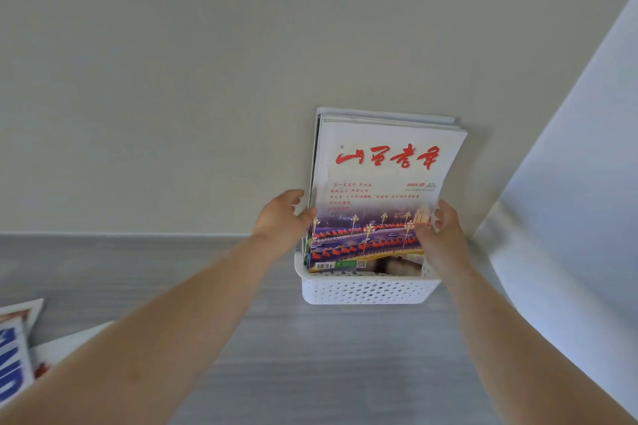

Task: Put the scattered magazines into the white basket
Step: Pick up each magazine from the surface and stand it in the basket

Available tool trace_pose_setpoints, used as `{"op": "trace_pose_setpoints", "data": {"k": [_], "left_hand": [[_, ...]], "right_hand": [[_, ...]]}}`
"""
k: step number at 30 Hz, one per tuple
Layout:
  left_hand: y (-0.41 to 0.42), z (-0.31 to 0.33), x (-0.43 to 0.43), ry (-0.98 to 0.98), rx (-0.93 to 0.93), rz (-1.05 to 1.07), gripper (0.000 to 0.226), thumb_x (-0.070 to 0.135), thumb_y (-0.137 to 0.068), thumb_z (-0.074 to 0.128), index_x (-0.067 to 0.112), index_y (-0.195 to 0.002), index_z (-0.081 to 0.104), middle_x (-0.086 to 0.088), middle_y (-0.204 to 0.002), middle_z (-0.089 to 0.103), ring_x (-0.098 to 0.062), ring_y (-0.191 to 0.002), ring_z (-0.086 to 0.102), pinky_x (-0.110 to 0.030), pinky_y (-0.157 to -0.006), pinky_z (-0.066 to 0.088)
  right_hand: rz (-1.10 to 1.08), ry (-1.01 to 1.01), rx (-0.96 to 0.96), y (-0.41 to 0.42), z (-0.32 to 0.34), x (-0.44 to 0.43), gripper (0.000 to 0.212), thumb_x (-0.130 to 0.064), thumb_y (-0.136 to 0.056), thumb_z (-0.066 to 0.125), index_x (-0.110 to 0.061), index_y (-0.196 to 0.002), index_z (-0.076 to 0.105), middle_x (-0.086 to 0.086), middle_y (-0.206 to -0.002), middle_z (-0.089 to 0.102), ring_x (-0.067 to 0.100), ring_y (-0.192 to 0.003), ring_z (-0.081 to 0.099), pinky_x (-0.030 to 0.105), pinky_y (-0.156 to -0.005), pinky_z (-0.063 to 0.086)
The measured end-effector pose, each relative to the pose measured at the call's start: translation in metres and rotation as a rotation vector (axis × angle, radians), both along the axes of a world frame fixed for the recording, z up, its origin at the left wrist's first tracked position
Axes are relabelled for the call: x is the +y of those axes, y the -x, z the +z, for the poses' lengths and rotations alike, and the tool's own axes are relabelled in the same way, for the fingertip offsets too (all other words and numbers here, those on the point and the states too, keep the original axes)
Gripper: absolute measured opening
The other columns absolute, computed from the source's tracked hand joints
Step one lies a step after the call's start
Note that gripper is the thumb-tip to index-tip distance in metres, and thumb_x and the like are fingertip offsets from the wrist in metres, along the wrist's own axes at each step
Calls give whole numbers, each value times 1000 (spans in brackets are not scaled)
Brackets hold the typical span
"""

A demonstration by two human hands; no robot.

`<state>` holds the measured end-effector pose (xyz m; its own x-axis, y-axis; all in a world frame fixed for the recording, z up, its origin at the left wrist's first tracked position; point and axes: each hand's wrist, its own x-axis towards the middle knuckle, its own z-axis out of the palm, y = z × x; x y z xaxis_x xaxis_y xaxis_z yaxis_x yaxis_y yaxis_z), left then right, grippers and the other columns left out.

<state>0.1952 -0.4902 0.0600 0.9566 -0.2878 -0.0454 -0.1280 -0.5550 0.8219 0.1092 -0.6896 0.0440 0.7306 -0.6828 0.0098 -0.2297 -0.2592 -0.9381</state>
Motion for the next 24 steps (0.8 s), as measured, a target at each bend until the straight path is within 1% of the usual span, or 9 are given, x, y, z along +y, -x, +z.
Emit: {"op": "trace_pose_setpoints", "data": {"k": [3,6,8,10,13,16,19,21,24], "left_hand": [[22,-5,34,55,-1,8,32,17,-86,54,11,-117,57,-5,-119,62,-16,-103,57,-16,-82,37],[45,-15,83,114,-32,44,21,5,-83,56,4,-102,65,-3,-94,64,9,-66,57,1,-57,36],[63,-26,123,127,-21,89,17,0,-81,58,1,-95,66,-4,-85,63,15,-55,55,4,-56,37],[86,-38,170,90,18,163,13,-1,-80,59,3,-90,67,-8,-81,65,8,-62,58,-5,-64,42],[118,-56,246,92,103,307,15,-1,-81,57,10,-85,66,-13,-87,68,-23,-82,63,-31,-79,47],[151,-71,318,9,115,439,18,8,-83,57,26,-79,61,-2,-82,67,-16,-75,62,-22,-62,43],[180,-83,374,-41,160,526,21,12,-84,57,32,-77,59,5,-84,65,-21,-88,63,-24,-66,40],[195,-90,403,-76,189,580,17,11,-84,56,23,-90,66,-4,-100,68,-23,-90,62,-28,-72,43],[207,-99,447,-166,193,625,22,10,-84,55,15,-104,65,-8,-113,65,-19,-88,58,-26,-74,43]], "right_hand": [[55,148,27,13,1,24,47,-5,-88,46,-18,-131,34,-3,-109,47,10,-79,51,28,-69,46],[99,239,32,25,3,53,43,-6,-87,47,-14,-129,42,5,-128,51,15,-94,56,27,-76,47],[147,262,57,32,4,75,38,-7,-87,48,-12,-125,47,7,-129,51,15,-96,54,25,-79,42],[228,310,65,37,2,105,33,-5,-87,48,-9,-119,52,9,-127,53,20,-110,51,23,-87,35],[352,355,69,44,-7,166,28,-2,-84,51,-4,-111,58,12,-122,57,24,-115,49,18,-84,29],[500,397,97,51,-30,241,27,-1,-83,53,-3,-109,59,13,-120,59,26,-119,48,20,-95,27],[700,467,131,69,-61,325,33,-8,-85,52,-10,-118,54,6,-129,52,18,-126,39,12,-100,19],[846,463,108,84,-80,379,38,-16,-87,49,-16,-125,47,0,-137,43,12,-131,30,8,-101,14],[1005,556,198,97,-104,441,50,-34,-91,42,-29,-138,27,-8,-152,16,11,-141,7,25,-114,5]]}}
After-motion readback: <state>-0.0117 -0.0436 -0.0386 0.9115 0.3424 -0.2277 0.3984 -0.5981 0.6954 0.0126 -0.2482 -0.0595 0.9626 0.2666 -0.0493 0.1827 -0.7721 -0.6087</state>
